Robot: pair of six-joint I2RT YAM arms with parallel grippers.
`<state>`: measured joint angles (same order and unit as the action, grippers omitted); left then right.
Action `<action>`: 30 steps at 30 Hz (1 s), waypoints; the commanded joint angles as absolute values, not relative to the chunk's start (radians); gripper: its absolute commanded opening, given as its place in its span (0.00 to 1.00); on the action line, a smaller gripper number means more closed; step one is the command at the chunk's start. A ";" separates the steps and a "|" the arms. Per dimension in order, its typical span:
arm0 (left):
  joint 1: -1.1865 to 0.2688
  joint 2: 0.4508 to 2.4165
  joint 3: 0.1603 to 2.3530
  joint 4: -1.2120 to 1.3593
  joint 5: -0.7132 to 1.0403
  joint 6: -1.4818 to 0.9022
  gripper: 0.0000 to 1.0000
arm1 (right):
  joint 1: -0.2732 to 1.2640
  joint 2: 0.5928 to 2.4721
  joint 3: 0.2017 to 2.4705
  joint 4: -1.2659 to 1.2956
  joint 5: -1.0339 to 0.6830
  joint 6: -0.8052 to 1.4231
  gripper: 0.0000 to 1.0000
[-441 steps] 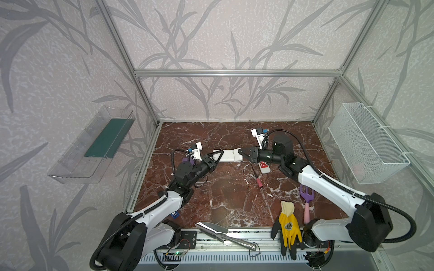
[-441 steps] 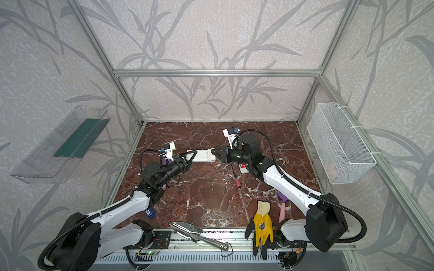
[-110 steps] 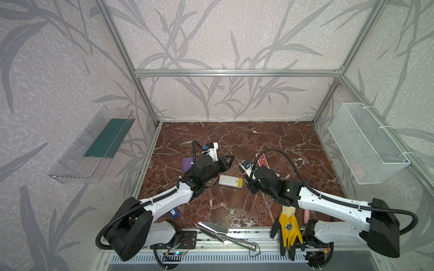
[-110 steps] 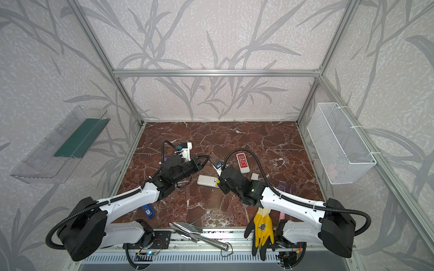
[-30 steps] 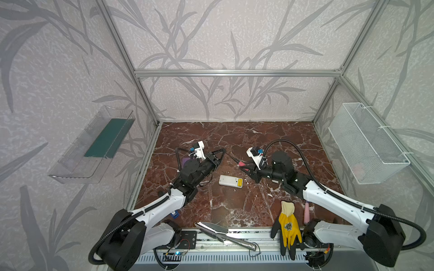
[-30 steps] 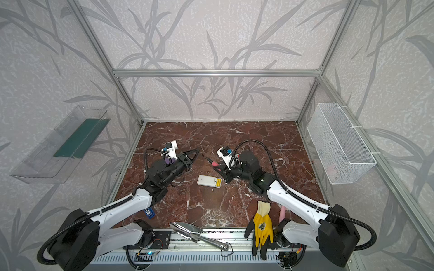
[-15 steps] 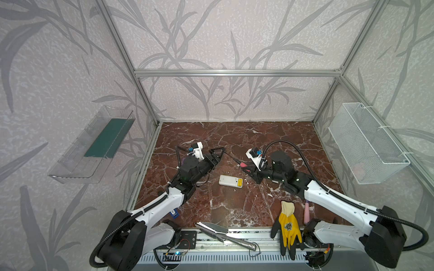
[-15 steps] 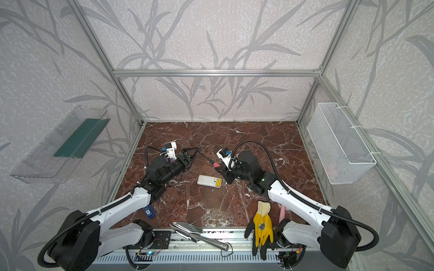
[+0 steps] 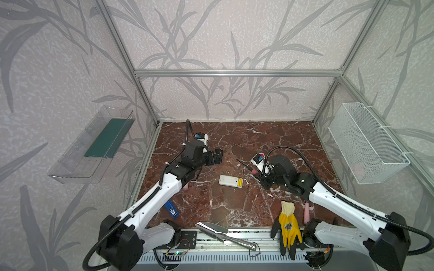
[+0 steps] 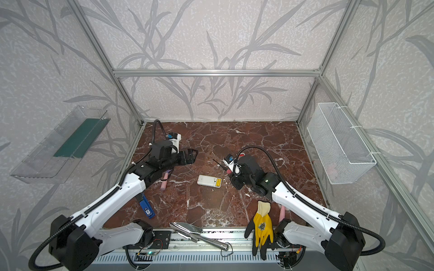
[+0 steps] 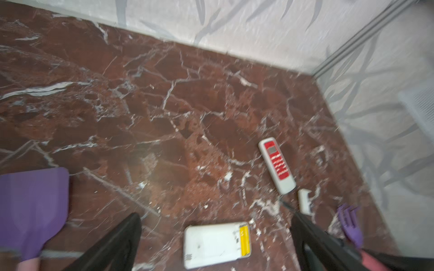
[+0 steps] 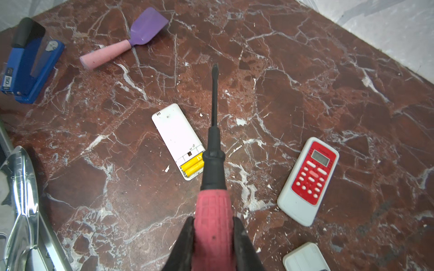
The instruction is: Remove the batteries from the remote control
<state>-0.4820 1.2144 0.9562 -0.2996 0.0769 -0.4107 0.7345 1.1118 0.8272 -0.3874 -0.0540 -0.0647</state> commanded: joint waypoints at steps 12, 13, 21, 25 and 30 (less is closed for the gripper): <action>-0.604 1.575 1.167 -0.672 -0.037 0.352 1.00 | 0.736 1.038 0.825 -0.601 0.000 0.007 0.00; -0.605 1.596 1.185 -0.696 -0.034 0.383 1.00 | 0.734 1.040 0.822 -0.601 -0.008 0.014 0.00; -0.607 1.750 1.258 -0.796 0.076 0.601 0.99 | 0.724 1.061 0.792 -0.557 -0.068 0.039 0.00; -0.607 1.825 1.301 -0.817 0.102 0.633 0.97 | 0.724 1.062 0.789 -0.559 -0.074 0.040 0.00; -0.611 1.879 1.335 -0.837 0.151 0.665 0.97 | 0.724 1.061 0.785 -0.562 -0.082 0.042 0.00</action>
<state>-0.6033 1.8679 1.2976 -0.7822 0.0971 0.5949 0.7265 1.0618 0.7937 -0.5716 -0.0631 0.0334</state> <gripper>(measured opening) 0.966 0.236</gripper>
